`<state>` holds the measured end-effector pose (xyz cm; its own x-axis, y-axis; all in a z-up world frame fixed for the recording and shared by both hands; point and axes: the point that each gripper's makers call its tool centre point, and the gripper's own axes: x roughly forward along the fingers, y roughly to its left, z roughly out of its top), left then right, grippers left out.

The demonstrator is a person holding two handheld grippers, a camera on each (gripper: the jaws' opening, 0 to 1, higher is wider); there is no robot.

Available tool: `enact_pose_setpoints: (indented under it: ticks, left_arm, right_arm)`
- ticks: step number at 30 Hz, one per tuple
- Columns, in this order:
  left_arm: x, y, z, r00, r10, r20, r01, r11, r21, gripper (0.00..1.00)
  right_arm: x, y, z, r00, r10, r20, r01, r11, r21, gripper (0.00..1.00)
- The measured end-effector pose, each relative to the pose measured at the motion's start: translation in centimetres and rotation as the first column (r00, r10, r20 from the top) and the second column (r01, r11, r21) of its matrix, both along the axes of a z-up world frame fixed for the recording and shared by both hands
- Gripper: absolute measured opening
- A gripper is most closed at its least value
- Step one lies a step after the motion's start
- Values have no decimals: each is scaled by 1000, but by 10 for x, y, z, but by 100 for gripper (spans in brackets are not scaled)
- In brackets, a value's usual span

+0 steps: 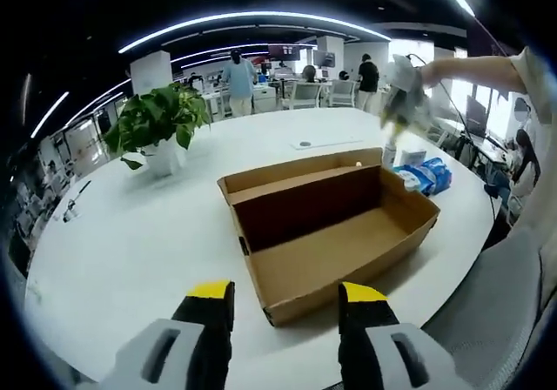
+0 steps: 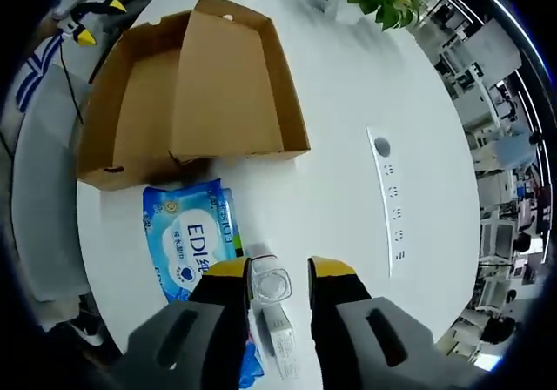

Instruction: Operate the shoe box by opening the lid, removing the specified soft item, and placing it in the target area until the item is outside and the box remains undamaged.

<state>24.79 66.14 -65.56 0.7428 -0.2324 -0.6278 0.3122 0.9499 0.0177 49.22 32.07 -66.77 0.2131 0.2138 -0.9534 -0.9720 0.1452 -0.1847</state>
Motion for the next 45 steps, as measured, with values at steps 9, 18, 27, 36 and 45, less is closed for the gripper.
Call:
enact_pose_setpoints:
  ticks: [9, 18, 27, 36, 45]
  left_arm:
    - [8, 13, -9, 996, 86, -37, -86, 996, 6, 27]
    - [13, 17, -30, 984, 151, -98, -155, 987, -32, 21]
    - [17, 21, -46, 970, 202, -138, -213, 975, -71, 13]
    - [20, 22, -50, 965, 227, -133, -241, 966, -98, 5]
    - [20, 22, -50, 965, 233, -120, -247, 962, -116, 5]
  right_arm:
    - [4, 30, 11, 994, -109, -1, 109, 989, 104, 23]
    - [2, 60, -8, 977, -202, -67, 209, 968, 141, 21]
    - [3, 80, -22, 934, -336, -122, 354, 917, 186, 19]
    - [26, 86, -46, 889, -436, -137, 456, 866, 205, 18]
    - [31, 91, -67, 814, -539, -217, 577, 794, 193, 16]
